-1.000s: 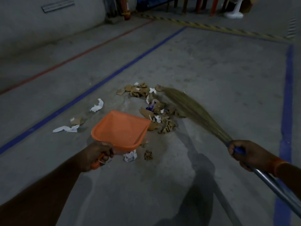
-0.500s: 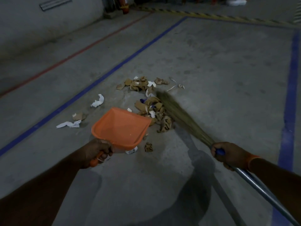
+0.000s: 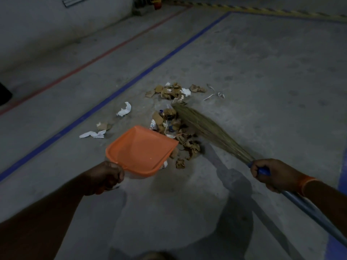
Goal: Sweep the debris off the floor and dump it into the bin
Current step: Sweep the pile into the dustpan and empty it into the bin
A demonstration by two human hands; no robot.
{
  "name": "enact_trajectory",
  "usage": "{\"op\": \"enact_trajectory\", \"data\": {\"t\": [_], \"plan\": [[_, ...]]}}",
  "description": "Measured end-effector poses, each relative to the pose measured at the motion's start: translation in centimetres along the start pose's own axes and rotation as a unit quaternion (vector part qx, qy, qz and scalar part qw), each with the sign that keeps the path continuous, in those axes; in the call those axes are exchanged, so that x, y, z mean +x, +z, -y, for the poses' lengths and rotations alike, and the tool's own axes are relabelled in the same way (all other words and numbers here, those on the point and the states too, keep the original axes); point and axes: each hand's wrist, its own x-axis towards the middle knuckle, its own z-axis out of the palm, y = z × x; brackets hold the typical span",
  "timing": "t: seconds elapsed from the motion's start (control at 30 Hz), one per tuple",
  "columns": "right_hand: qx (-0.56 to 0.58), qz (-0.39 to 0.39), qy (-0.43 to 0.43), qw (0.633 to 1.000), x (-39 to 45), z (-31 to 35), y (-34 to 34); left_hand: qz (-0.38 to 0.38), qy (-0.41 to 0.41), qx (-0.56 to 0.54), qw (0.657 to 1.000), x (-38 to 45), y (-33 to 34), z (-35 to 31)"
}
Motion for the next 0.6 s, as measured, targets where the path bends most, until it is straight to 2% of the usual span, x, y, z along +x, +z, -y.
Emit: {"op": "enact_trajectory", "data": {"t": [0.17,0.37,0.6], "plan": [[-0.017,-0.008,0.001,1.0,1.1,0.2,0.4,0.007,0.001,0.005,1.0,-1.3,-1.9,1.5],[-0.001,-0.011,0.011,1.0,0.9,0.4,1.3,-0.016,-0.041,0.085,0.995,-2.3,-2.5,1.6],[0.054,-0.039,-0.001,0.998,-0.7,1.3,1.0,-0.04,-0.037,0.024,0.998,-2.7,-2.2,2.0]]}}
